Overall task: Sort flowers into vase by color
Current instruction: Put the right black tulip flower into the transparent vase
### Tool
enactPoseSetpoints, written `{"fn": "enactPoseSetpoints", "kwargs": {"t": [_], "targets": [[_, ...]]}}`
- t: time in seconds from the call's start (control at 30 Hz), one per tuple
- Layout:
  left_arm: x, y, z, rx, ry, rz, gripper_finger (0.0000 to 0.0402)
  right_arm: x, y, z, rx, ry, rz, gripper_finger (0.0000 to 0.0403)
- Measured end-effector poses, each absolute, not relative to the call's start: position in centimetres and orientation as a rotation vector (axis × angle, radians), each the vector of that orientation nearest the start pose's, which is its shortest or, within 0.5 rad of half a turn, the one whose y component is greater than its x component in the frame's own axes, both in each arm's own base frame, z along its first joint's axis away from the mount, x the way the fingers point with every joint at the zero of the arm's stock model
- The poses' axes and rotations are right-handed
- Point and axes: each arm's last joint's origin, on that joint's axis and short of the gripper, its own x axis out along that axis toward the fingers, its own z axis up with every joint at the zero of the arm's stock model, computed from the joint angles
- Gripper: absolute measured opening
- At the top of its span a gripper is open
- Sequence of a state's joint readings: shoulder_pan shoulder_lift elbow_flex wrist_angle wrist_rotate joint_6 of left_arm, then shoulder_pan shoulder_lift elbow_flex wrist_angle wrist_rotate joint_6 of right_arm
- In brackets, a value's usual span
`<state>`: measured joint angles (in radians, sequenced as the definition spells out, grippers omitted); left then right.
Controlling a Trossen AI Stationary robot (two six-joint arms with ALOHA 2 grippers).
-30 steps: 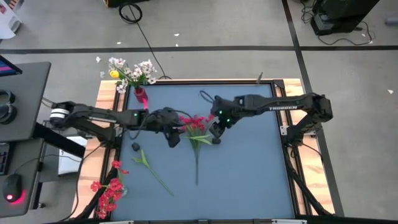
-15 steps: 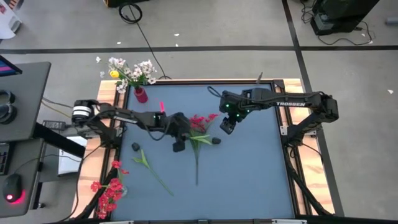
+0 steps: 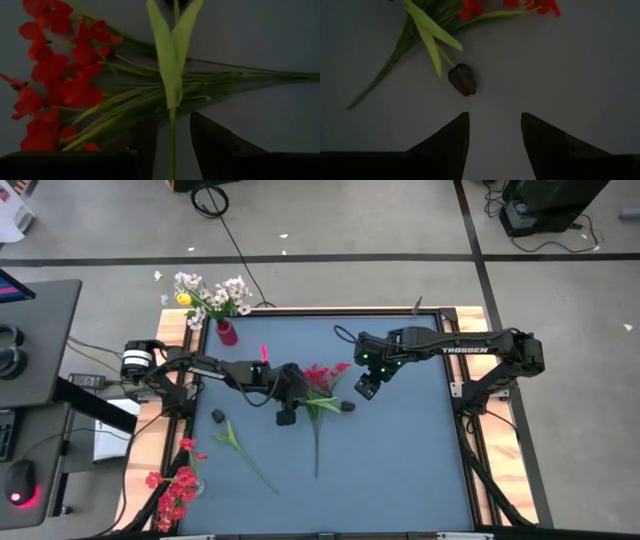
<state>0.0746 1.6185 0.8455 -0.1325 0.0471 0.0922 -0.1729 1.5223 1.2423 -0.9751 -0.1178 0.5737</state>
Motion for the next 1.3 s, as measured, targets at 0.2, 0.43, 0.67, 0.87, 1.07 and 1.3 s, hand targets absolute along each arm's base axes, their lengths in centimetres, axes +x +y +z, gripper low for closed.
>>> {"fn": "enactPoseSetpoints", "kwargs": {"t": [0.2,0.43,0.67,0.87,1.07,1.3], "targets": [[30.8,2.2,15.2,0.065,0.962,-0.044,0.0106,28.8,-3.9,26.6,0.722,1.181,-0.436,0.0187],[31.0,2.2,14.4,0.08,0.977,-0.051,0.0081,29.0,-2.6,26.6,0.754,1.174,-0.477,0.0187],[31.0,2.2,14.4,0.067,0.977,-0.043,0.002,29.1,-1.2,26.6,0.8,1.16,-0.535,0.0187],[30.4,2.9,16.4,-0.056,0.929,0.038,0.0006,29.1,-0.1,26.6,0.856,1.125,-0.612,0.0187],[29.0,3.1,20.5,-0.125,0.8,0.076,0.0004,30.8,1.1,27.4,0.94,0.912,-0.588,0.0187],[26.6,3.1,25.0,-0.254,0.628,0.23,0.0002,33.0,3.5,29.4,0.945,0.57,-0.473,0.0187]]}}
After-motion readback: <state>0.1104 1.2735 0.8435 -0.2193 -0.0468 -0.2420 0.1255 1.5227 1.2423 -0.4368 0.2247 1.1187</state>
